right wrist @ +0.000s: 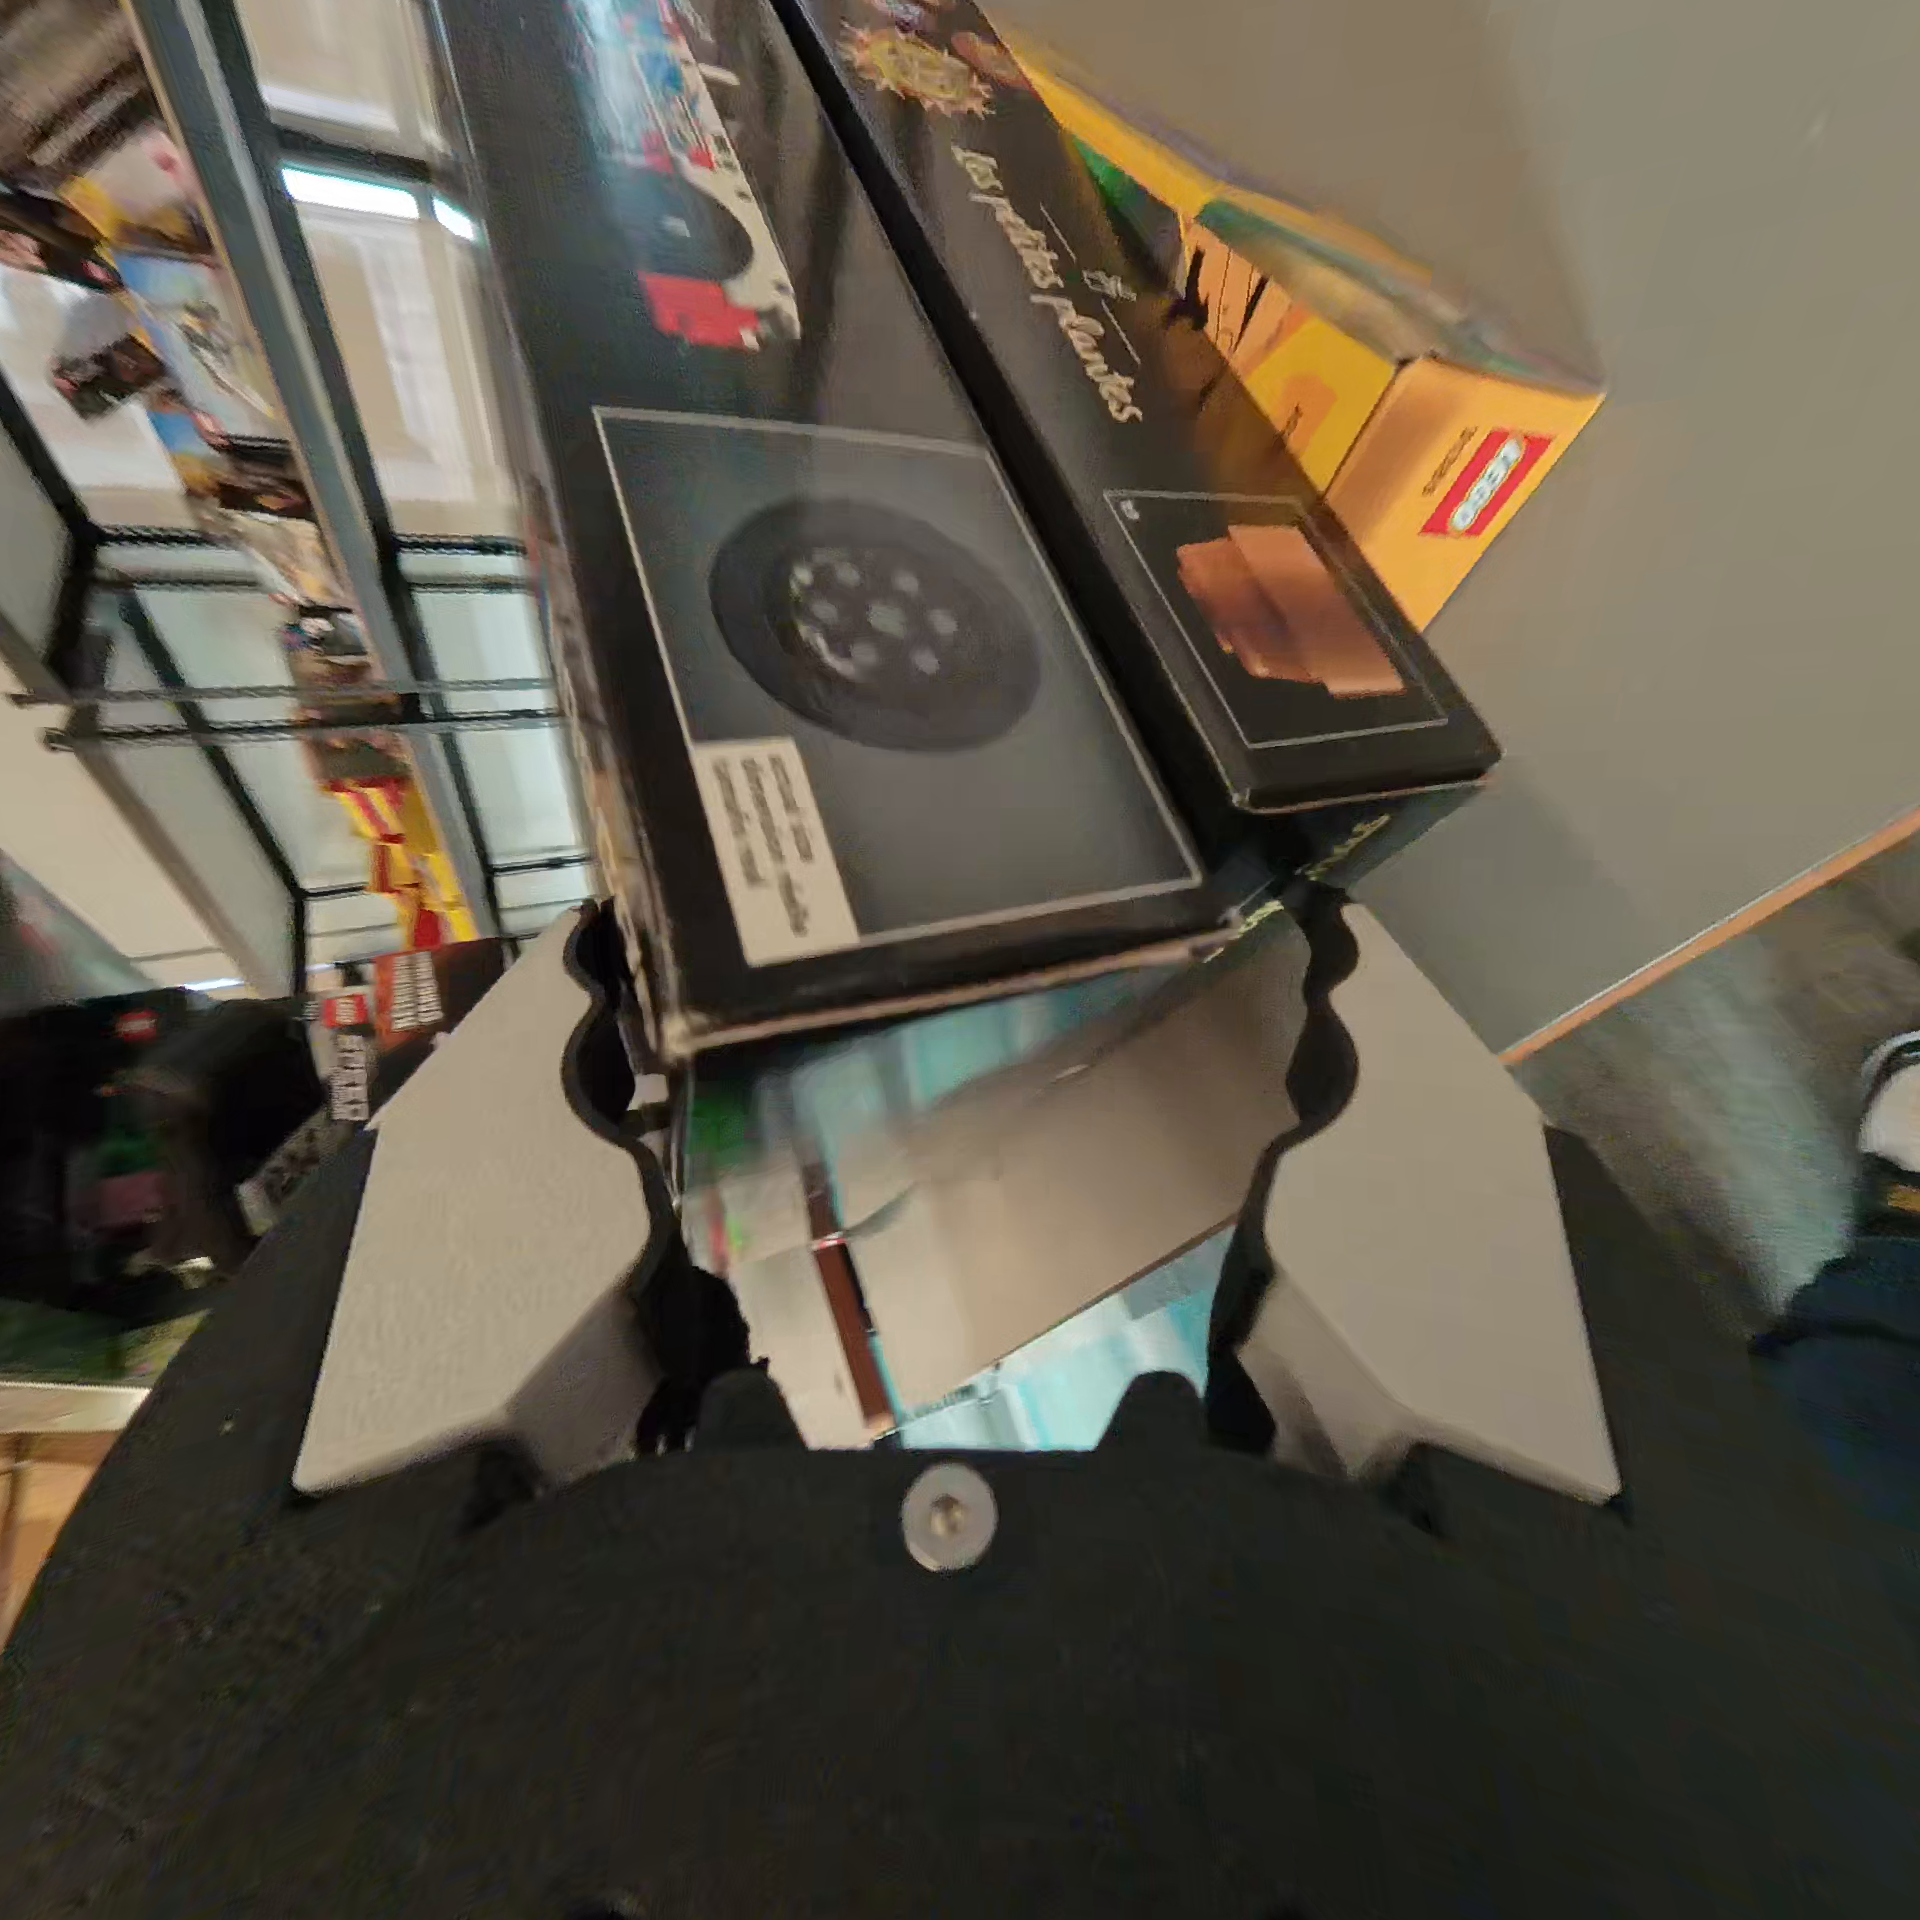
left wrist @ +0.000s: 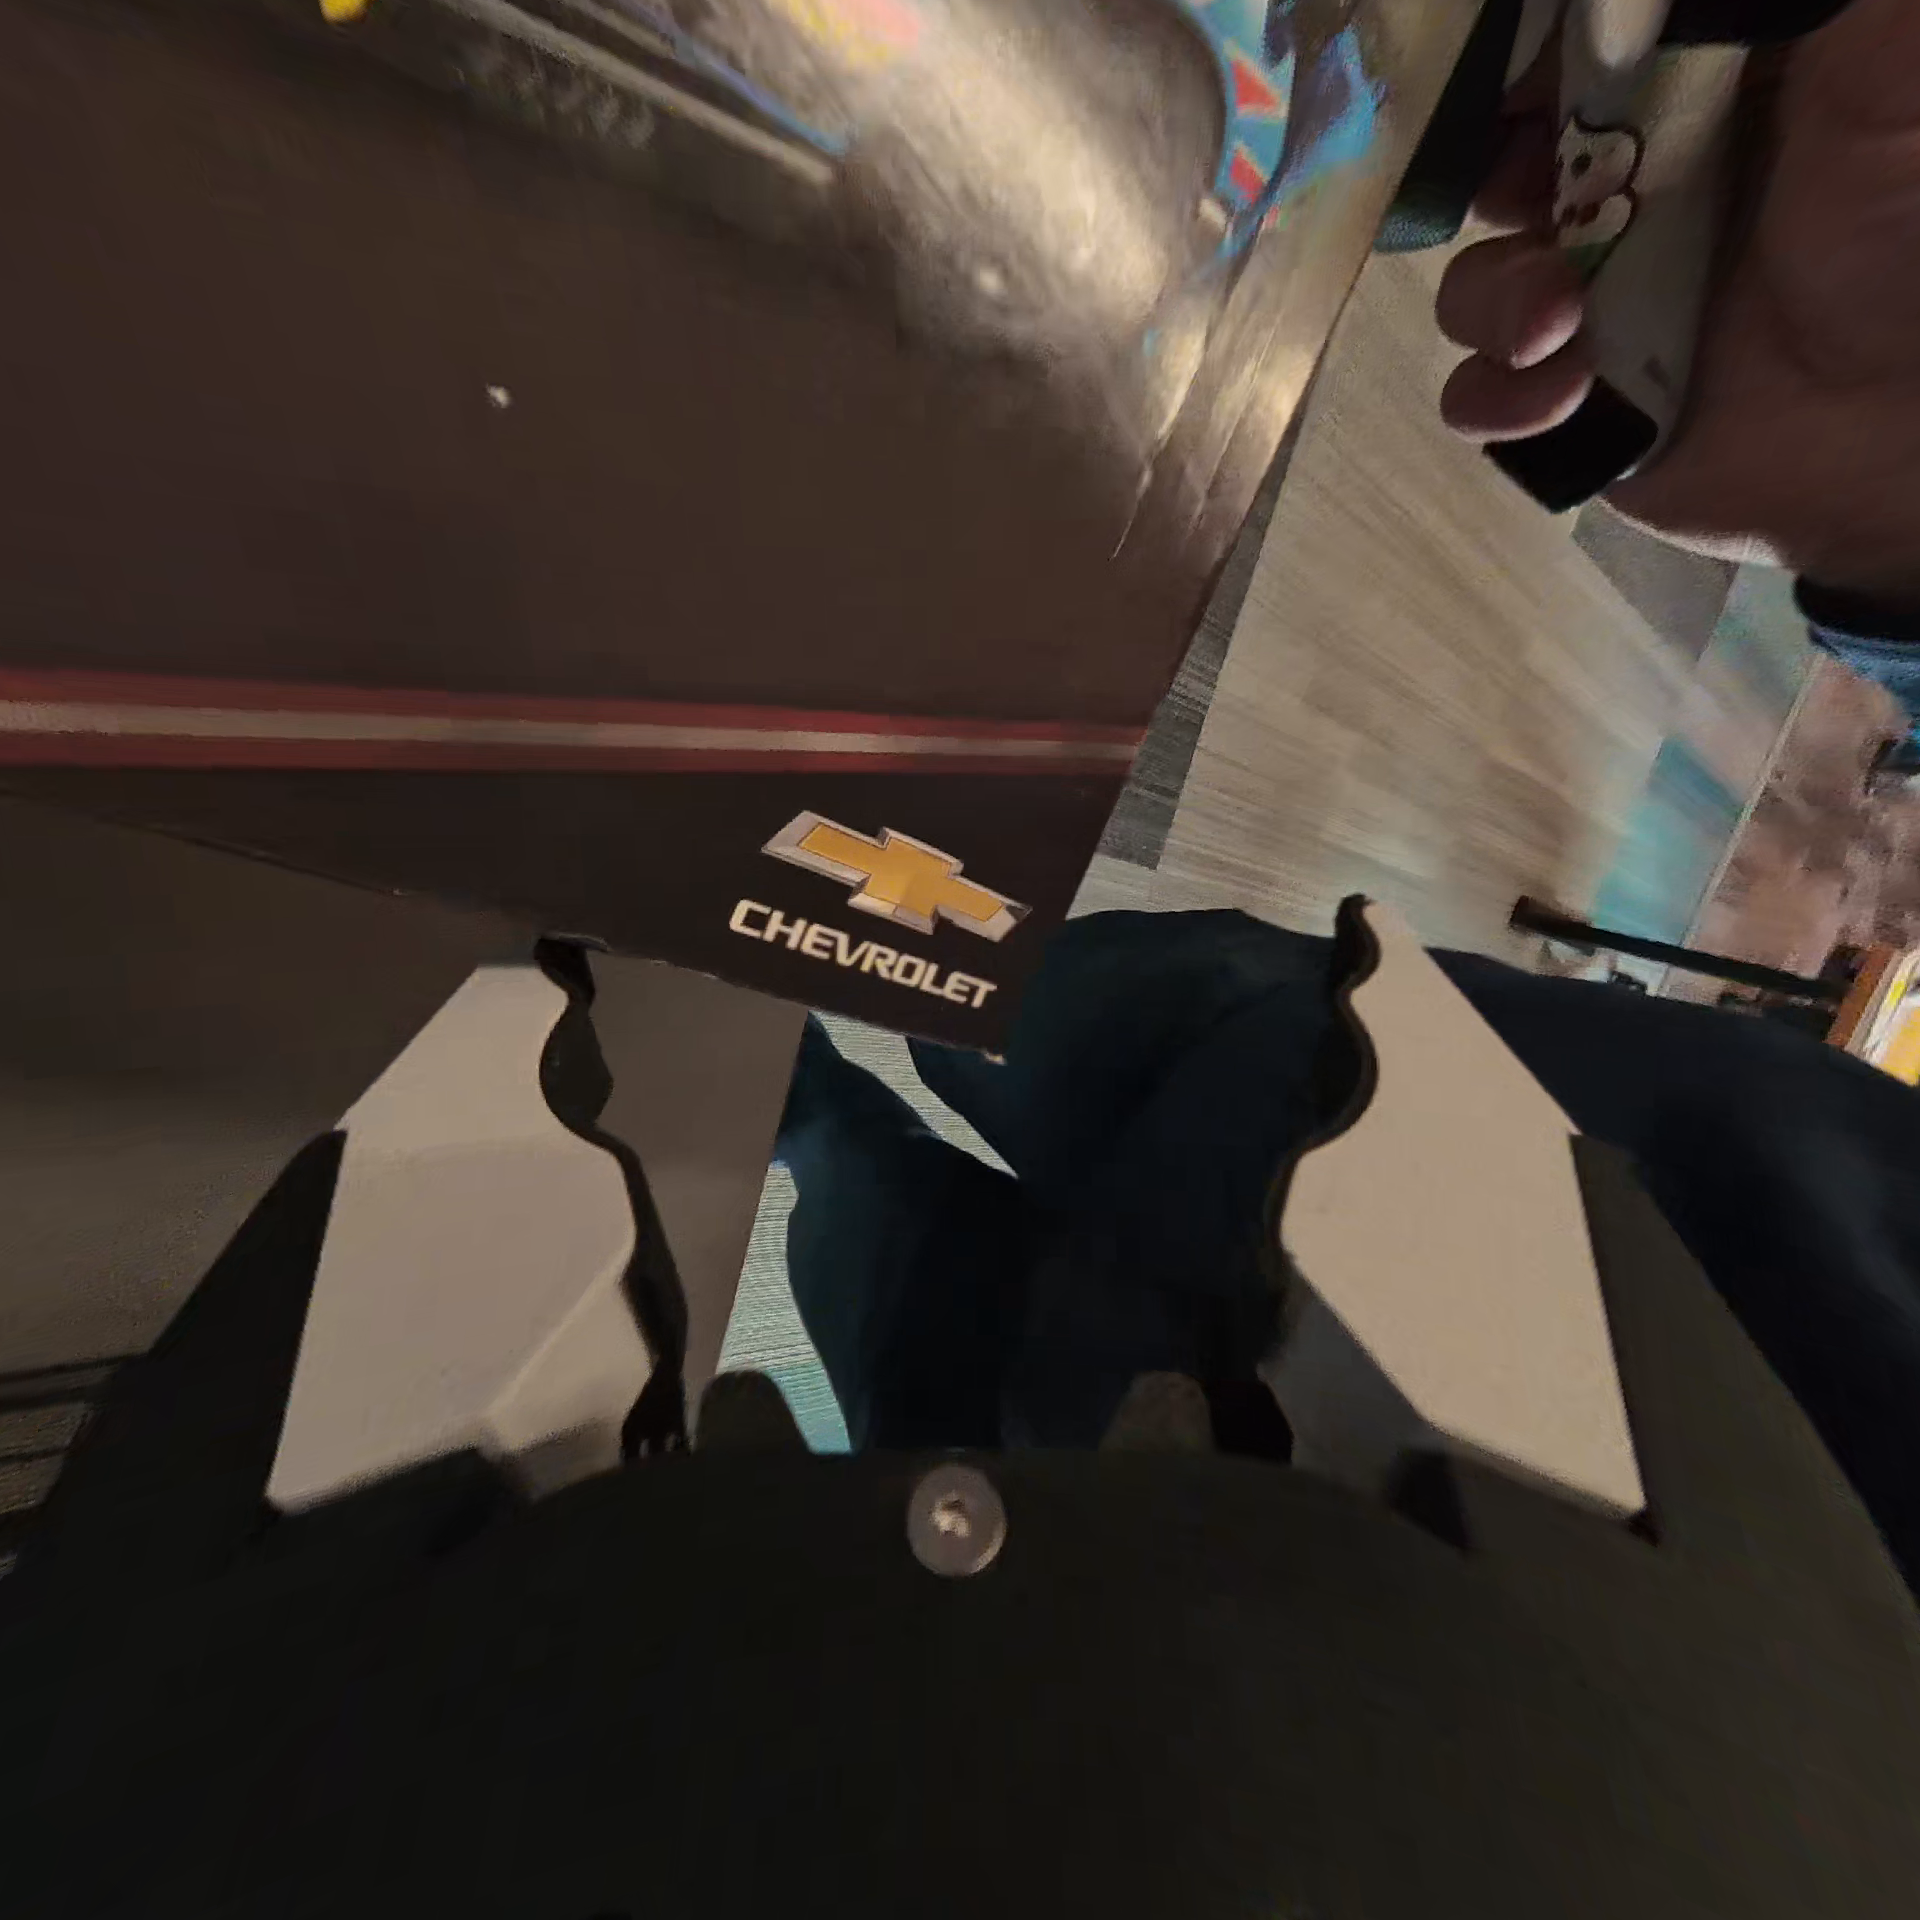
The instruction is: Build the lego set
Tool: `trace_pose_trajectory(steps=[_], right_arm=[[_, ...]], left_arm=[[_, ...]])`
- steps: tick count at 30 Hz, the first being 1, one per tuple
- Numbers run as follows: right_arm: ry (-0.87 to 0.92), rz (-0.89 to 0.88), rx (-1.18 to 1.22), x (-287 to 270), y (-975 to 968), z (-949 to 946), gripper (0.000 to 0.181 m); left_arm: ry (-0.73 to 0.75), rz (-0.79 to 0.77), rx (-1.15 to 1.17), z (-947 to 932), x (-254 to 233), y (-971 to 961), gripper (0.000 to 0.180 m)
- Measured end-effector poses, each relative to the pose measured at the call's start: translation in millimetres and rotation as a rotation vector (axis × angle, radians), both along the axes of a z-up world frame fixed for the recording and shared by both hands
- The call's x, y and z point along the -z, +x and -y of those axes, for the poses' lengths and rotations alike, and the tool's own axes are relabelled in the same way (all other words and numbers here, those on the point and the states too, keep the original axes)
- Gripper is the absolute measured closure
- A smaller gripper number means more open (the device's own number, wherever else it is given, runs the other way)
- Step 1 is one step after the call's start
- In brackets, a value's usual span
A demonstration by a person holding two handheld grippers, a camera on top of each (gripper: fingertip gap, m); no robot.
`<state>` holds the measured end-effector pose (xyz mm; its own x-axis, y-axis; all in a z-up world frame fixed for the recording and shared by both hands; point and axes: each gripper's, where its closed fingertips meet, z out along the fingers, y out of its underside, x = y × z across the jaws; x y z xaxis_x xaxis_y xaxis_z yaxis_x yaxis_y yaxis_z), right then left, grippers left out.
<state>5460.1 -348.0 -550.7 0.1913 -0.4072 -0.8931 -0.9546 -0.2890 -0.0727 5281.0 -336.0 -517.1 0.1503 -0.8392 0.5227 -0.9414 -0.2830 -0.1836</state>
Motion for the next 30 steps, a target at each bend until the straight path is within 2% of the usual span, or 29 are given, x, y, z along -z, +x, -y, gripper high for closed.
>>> trace_pose_trajectory(steps=[6,7,9,10,12,15,17,19,21,23,26,27,28,30], right_arm=[[0.041,-0.015,-0.039,-0.6,-2.9,1.0,0.052],[0.051,-0.021,-0.054,-0.6,-3.9,1.1,0.051],[0.071,-0.043,-0.062,-1.4,-2.6,2.5,0.053],[0.081,-0.062,-0.052,-2.4,0.4,4.0,0.054],[0.091,-0.076,-0.06,-3.7,2.7,5.9,0.059],[0.091,-0.073,-0.095,-4.3,1.7,7.4,0.063],[0.091,-0.07,-0.119,-6.6,1.4,9.5,0.071],[0.103,-0.085,-0.124,-9.7,0.8,11.5,0.079],[0.116,-0.096,-0.118,-11.5,0.4,12.9,0.082],[0.121,-0.097,-0.119,-12.5,0.3,13.4,0.082],[0.122,-0.105,-0.126,-12.8,0.0,13.7,0.083],[0.125,-0.107,-0.129,-13.6,-0.3,13.9,0.083],[0.126,-0.108,-0.132,-14.1,-0.3,14.4,0.083],[0.125,-0.117,-0.131,-14.4,-0.7,16.3,0.084]], left_arm=[[-0.12,0.011,0.171,58.3,-8.2,17.5,0.053],[-0.207,0.044,0.201,80.9,-15.3,25.6,0.061],[-0.362,0.117,0.28,125.2,-29.4,41.1,0.065],[-0.371,0.131,0.331,136.8,-30.4,44.7,0.066],[-0.465,0.177,0.413,152.2,-49.9,48.0,0.08],[-0.483,0.362,0.314,117.4,-94.3,76.9,0.095],[-0.421,0.458,0.153,61.1,-113.0,99.0,0.103],[-0.279,0.528,-0.037,-11.7,-117.7,116.2,0.104],[-0.003,0.499,-0.185,-95.0,-99.5,117.5,0.094],[0.154,0.438,-0.338,-163.8,-82.5,111.6,0.084],[0.279,0.324,-0.48,-226.6,-49.1,101.0,0.064],[0.303,0.316,-0.507,-239.1,-43.2,99.8,0.068],[0.318,0.287,-0.556,-251.8,-37.1,97.1,0.058],[0.319,0.234,-0.6,-267.8,-23.5,92.0,0.052]])
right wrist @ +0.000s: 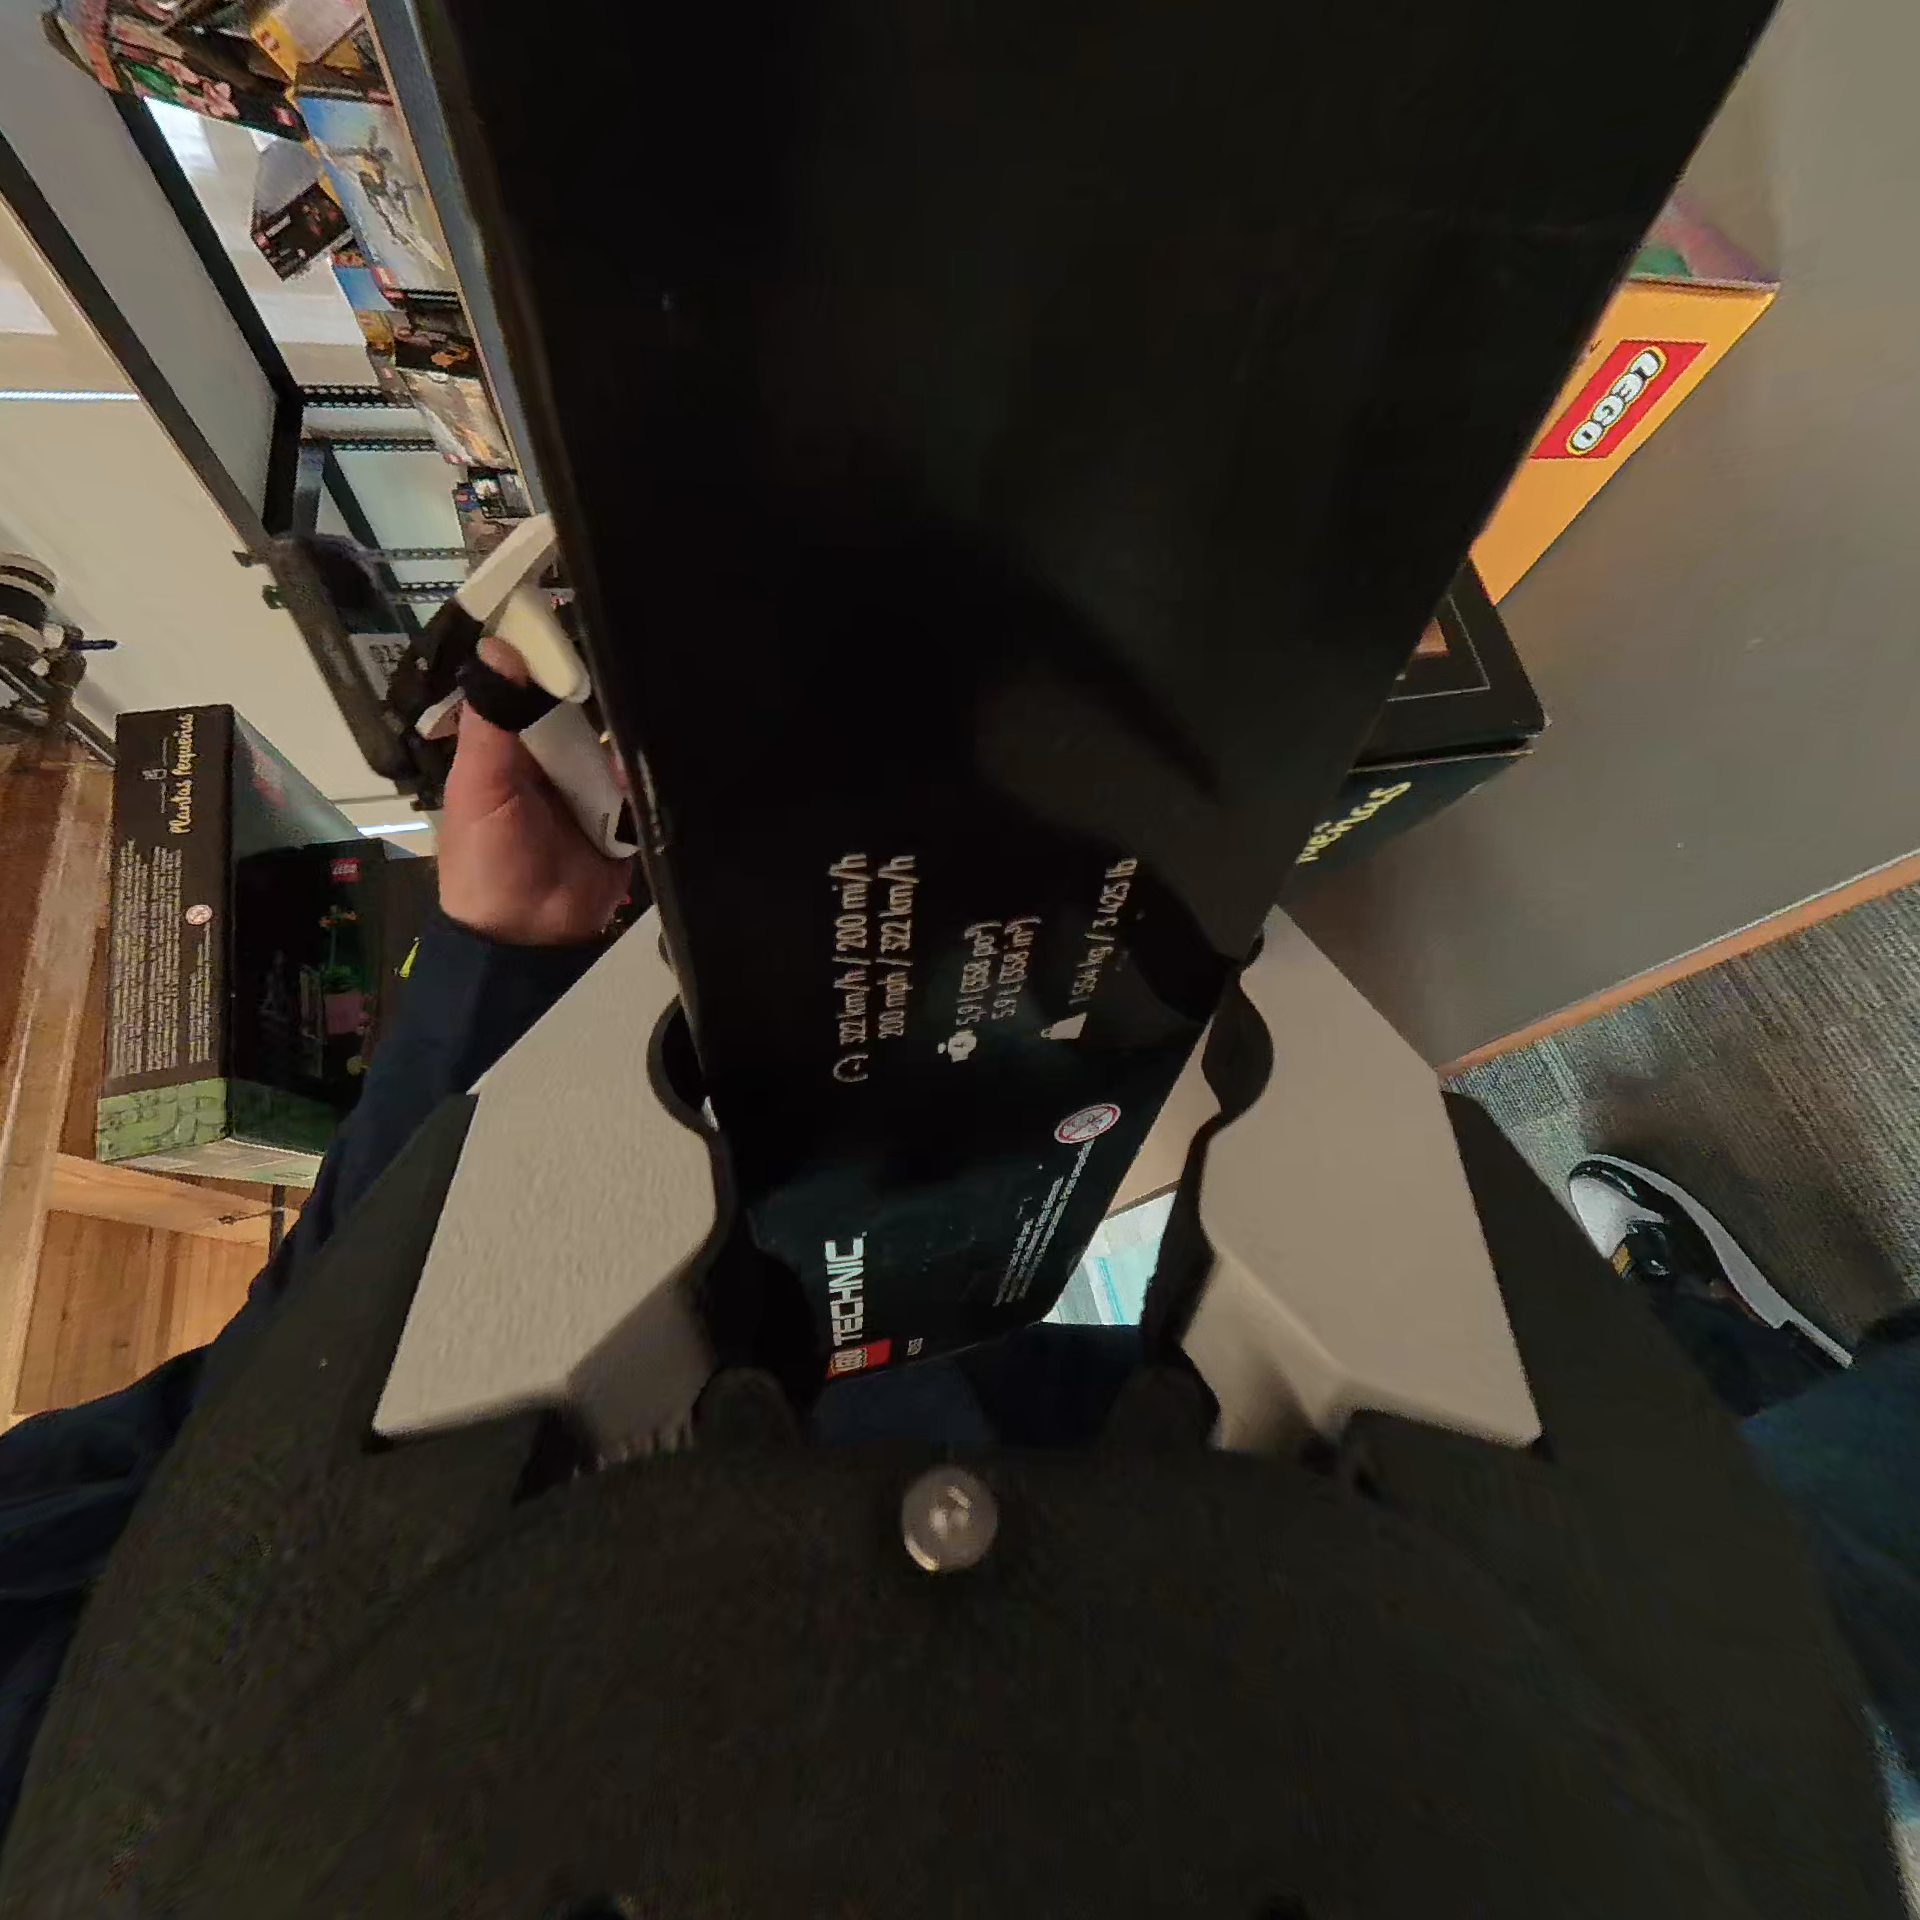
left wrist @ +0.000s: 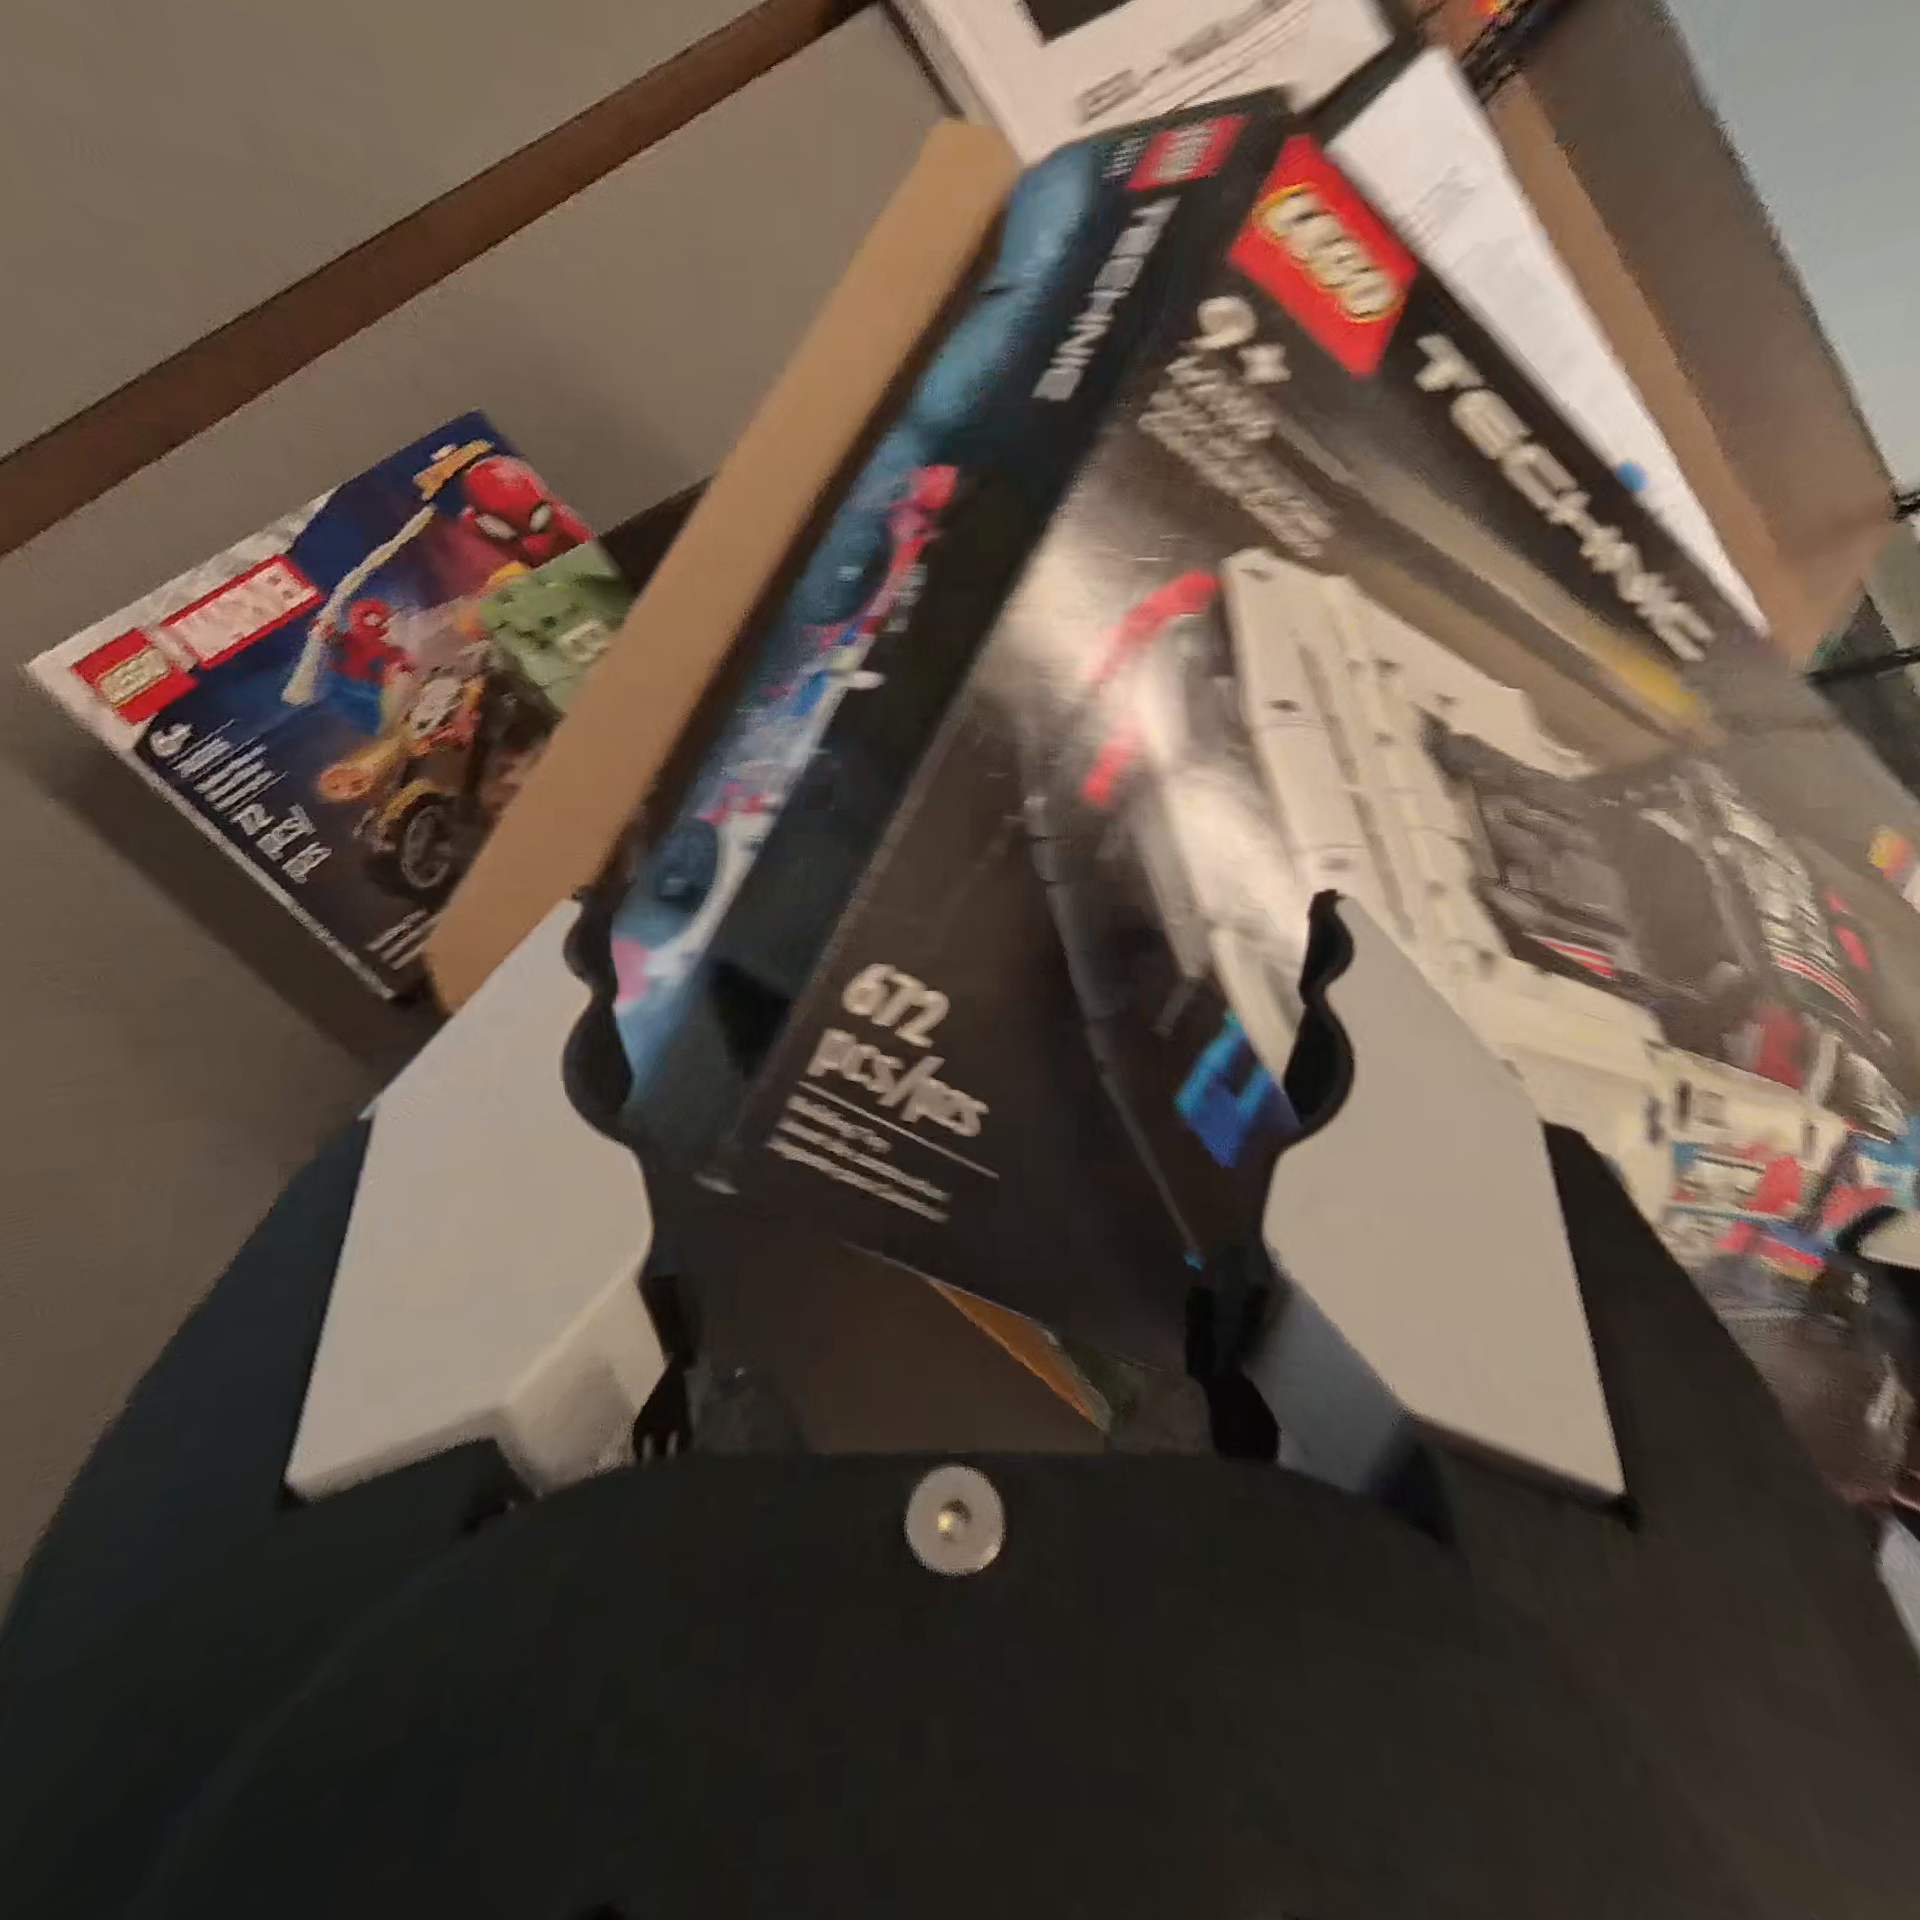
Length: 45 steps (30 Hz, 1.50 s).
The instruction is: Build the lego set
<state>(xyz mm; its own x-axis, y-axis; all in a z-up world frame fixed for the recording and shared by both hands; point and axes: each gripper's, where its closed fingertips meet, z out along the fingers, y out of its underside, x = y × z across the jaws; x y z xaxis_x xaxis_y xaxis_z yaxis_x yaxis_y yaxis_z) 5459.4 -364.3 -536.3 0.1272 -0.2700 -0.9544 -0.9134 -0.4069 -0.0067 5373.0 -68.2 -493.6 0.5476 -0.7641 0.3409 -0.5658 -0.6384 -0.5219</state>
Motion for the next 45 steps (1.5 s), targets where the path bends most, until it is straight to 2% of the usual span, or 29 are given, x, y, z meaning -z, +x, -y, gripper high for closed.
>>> trace_pose_trajectory(steps=[2,3,5,7,14,16,17,18,19,20,22,24,27,28,29,30,31,33,35,38,40,41,43,45], right_arm=[[-0.002,-0.005,-0.002,0.1,-0.6,1.9,0.084],[-0.001,-0.009,-0.005,0.1,-0.9,2.6,0.084],[-0.001,-0.013,-0.004,0.0,0.6,4.5,0.084],[0.009,-0.004,0.013,-0.2,7.8,9.0,0.082],[0.031,0.032,0.126,0.1,64.4,38.7,0.08],[0.047,0.019,0.149,0.0,80.2,45.9,0.081],[0.056,0.01,0.145,0.0,83.6,47.4,0.082],[0.063,0.006,0.134,0.3,84.4,47.8,0.082],[0.064,0.006,0.124,0.5,84.2,47.4,0.082],[0.064,0.007,0.119,0.3,84.2,46.8,0.082],[0.066,0.006,0.123,0.3,84.8,45.7,0.082],[0.067,0.007,0.124,0.2,85.0,44.4,0.082],[0.069,0.005,0.128,0.7,85.3,42.2,0.082],[0.067,0.005,0.133,1.2,86.1,41.7,0.082],[0.069,0.003,0.134,1.0,86.6,41.5,0.082],[0.069,0.003,0.133,0.7,86.5,41.1,0.082],[0.065,0.009,0.13,0.5,86.4,40.8,0.082],[0.063,0.022,0.12,-0.8,86.0,40.6,0.082],[0.067,0.011,0.127,-0.2,86.4,40.7,0.082],[0.083,-0.04,0.153,2.5,87.6,41.8,0.082],[0.093,-0.055,0.166,3.9,88.0,42.6,0.083],[0.097,-0.054,0.165,4.2,87.9,43.0,0.083],[0.103,-0.044,0.152,4.3,87.0,43.1,0.083],[0.108,-0.028,0.133,4.7,86.2,43.0,0.083]], left_arm=[[-0.042,0.01,0.01,-5.6,9.6,-0.4,0.053],[-0.141,0.053,0.052,7.0,13.2,5.5,0.067],[-0.292,-0.012,0.102,31.2,33.6,1.8,0.058],[-0.288,0.008,0.113,40.4,33.5,1.2,0.06],[-0.472,-0.03,0.211,122.8,31.1,-27.8,0.076],[-0.536,0.024,0.186,136.4,23.2,-36.1,0.081],[-0.539,0.116,0.124,132.0,14.1,-35.5,0.087],[-0.523,0.204,0.057,122.7,4.4,-37.5,0.1],[-0.477,0.246,-0.016,109.1,-0.3,-43.5,0.097],[-0.389,0.25,-0.07,93.1,-1.3,-51.8,0.089],[-0.191,0.191,-0.115,60.9,2.7,-67.8,0.059],[-0.162,0.153,-0.125,44.3,10.1,-72.7,0.051],[-0.297,0.101,-0.109,48.4,45.4,-67.1,0.05],[-0.465,0.166,-0.099,63.5,50.5,-57.9,0.05],[-0.665,0.254,-0.136,74.7,49.9,-50.7,0.059],[-0.824,0.346,-0.138,84.3,43.9,-44.5,0.078],[-0.901,0.417,-0.14,88.7,37.0,-40.5,0.092],[-0.847,0.441,-0.136,90.1,32.4,-41.9,0.096],[-0.787,0.411,-0.068,97.8,26.4,-42.1,0.09],[-0.662,0.429,-0.05,92.7,6.9,-35.1,0.096],[-0.631,0.433,-0.043,90.8,-0.3,-30.6,0.097],[-0.63,0.436,-0.03,90.8,-2.4,-30.0,0.098],[-0.72,0.503,-0.068,87.3,-7.6,-29.8,0.098],[-0.786,0.542,-0.143,81.9,-0.4,-34.0,0.107]])
